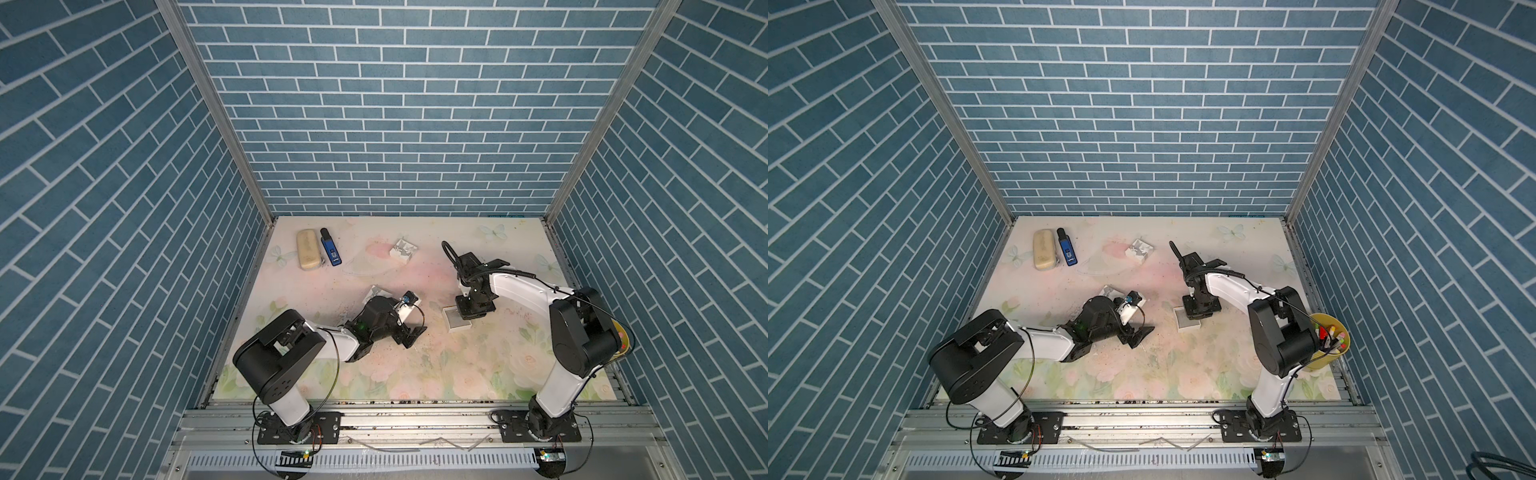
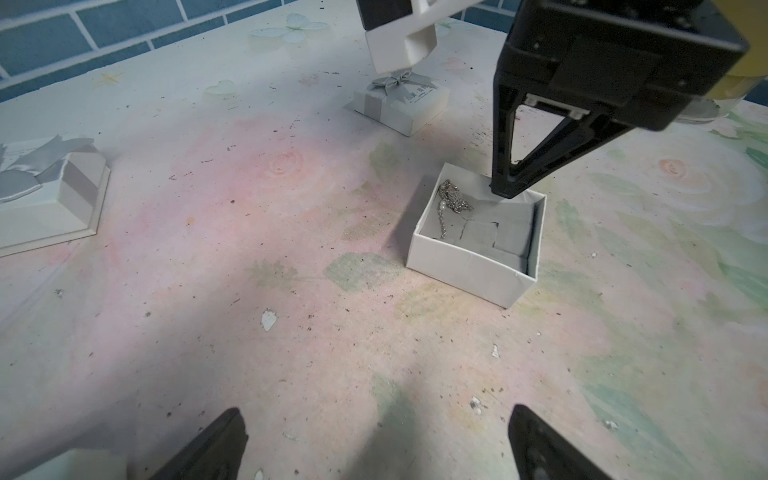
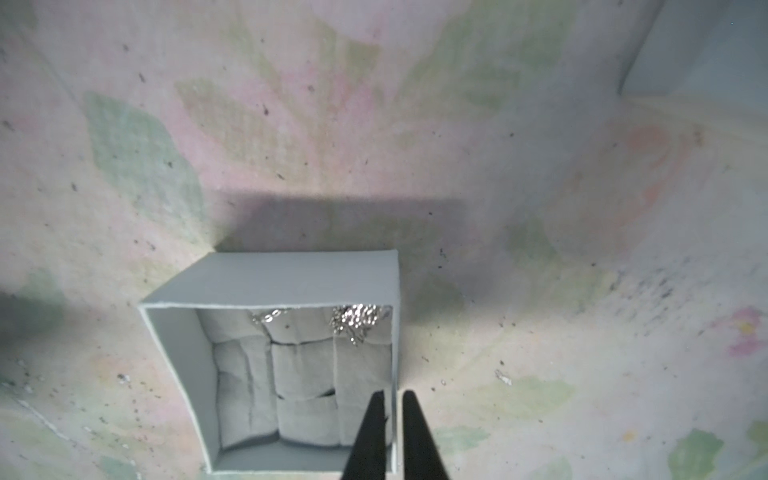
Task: Take the necklace out of the lift-off lid jewelry box
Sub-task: Place the jewelry box at the center of the board, then take out the inner lining from the jewelry box.
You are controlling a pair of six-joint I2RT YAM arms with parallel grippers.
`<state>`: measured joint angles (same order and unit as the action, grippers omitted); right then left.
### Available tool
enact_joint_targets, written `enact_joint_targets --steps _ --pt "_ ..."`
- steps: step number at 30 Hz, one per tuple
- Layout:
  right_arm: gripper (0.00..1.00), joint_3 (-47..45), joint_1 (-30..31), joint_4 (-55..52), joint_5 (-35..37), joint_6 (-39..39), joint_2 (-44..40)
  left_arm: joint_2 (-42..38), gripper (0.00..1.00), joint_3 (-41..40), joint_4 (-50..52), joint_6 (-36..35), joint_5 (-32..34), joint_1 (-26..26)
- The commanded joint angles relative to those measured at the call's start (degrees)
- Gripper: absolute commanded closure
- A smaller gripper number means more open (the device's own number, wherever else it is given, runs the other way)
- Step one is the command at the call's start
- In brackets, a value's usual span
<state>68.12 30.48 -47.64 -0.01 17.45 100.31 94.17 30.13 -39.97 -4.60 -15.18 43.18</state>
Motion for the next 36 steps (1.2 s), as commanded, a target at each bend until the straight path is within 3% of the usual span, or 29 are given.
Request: enact_joint_targets --steps 1,4,11,18,36 --pt "0.75 1.0 0.4 -3.7 1.4 -0.2 -3.4 -1.7 0.0 -1.3 -2.9 -4.1 -2.1 1.0" --pt "0.7 2.0 1.1 -6.3 1.8 0.7 -5.6 -1.9 0.05 -0.4 -1.8 -4.7 -3.8 1.4" --pt "0.69 2.3 4.0 -7.0 -1.0 6.4 -8.1 1.4 0.12 2.9 -1.8 -5.7 -3.4 5.0" --pt "0.66 0.9 4.3 -2.3 -4.7 10.3 -4.8 6.9 0.18 6.4 -5.6 -4.6 -1.6 7.9" --pt "0.6 3.5 4.2 -1.7 -1.0 8.8 4.9 11.2 0.22 6.6 -8.2 -3.3 -4.0 8.0"
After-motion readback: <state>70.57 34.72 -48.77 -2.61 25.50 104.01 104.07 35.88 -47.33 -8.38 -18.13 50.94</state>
